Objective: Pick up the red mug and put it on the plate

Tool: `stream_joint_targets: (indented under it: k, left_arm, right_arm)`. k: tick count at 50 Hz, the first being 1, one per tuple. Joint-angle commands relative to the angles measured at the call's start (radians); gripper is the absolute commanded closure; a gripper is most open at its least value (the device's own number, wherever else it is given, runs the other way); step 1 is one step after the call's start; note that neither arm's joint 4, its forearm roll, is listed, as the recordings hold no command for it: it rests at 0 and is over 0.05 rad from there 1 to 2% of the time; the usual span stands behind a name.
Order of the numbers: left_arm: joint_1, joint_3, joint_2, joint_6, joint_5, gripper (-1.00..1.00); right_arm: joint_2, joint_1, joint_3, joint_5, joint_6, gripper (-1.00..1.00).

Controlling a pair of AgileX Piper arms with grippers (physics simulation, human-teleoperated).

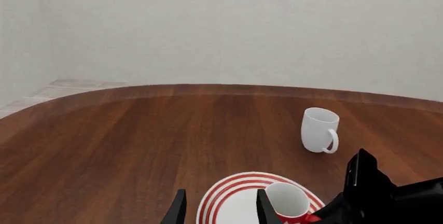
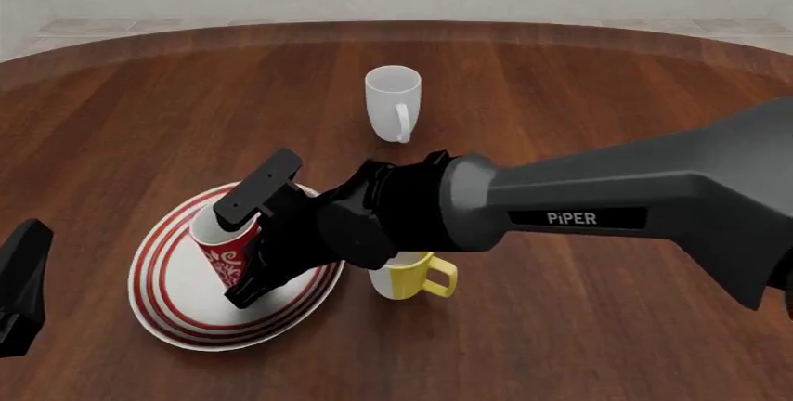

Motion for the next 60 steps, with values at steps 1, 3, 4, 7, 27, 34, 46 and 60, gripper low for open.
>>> stream_joint_targets:
  k: [1,3,4,7,27,34,46,60]
  left_arm:
    - [0.000,-0.001,0.000,0.002,0.000,-1.00]
    - [0.000,-0.002,0.000,0.002,0.001,-1.00]
    - [-0.001,-0.003,0.000,0.003,0.002,-1.00]
    - [-0.001,-0.004,0.000,0.004,0.002,-1.00]
    - [0.002,0.003,0.000,0.002,-0.006,-1.00]
    - [0.003,-0.002,0.000,0.003,-0.003,-1.00]
    - [0.003,-0.002,0.000,0.008,-0.004,-1.00]
    - [0.000,-0.012,-0.001,0.024,0.006,-1.00]
  right_arm:
    - [-0.004,-0.003,0.005,-0.005,0.001,1.00]
    - [-0.002,-0.004,0.007,-0.005,0.003,1.00]
    - [-0.001,-0.005,0.006,-0.004,0.002,1.00]
    - [-0.002,-0.005,0.007,-0.004,0.004,1.00]
    - [0.012,0.000,-0.004,0.005,0.001,-1.00]
    - [0.020,-0.004,-0.010,0.012,0.005,-1.00]
    - [0.006,0.002,-0.009,0.023,0.009,-1.00]
    - [-0.178,0.012,0.019,0.086,0.000,-1.00]
